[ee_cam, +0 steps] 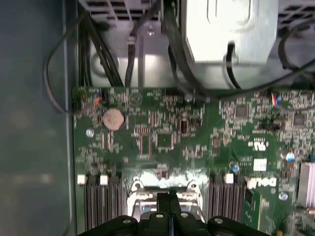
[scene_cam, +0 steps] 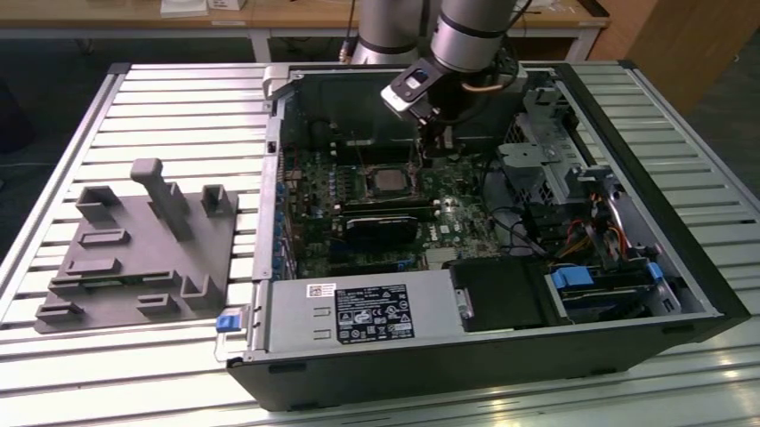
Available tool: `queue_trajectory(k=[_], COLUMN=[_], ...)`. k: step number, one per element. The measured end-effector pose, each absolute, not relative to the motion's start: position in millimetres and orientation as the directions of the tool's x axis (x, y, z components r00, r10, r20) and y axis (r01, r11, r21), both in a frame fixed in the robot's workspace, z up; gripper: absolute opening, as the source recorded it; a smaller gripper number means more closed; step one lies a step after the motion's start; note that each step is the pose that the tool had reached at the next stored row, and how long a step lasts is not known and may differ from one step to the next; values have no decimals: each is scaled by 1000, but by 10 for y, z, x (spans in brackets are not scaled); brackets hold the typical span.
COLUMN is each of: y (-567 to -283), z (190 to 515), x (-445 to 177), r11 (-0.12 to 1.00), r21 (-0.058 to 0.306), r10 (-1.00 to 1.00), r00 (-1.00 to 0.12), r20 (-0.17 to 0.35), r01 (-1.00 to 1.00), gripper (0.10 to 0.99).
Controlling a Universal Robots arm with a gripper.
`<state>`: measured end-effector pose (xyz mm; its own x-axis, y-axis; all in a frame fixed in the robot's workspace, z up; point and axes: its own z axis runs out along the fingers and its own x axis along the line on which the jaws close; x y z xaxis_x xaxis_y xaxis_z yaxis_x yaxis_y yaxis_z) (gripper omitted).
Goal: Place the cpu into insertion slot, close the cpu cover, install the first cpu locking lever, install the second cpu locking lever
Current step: 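Close the cpu cover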
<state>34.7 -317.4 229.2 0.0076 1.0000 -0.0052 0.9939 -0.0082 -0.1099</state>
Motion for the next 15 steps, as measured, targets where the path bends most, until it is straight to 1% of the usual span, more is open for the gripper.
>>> queue_trajectory(k=[8, 13, 15], y=[-3174, -3173, -3174], z=[2292, 2288, 2283], x=[187, 80, 19], r11=[-8, -8, -8], r21=[-96, -45, -38], r10=[1000, 1000, 1000], r00=[8, 8, 8], r20=[-5, -5, -5], r01=[995, 999, 999], gripper=[106, 106, 106])
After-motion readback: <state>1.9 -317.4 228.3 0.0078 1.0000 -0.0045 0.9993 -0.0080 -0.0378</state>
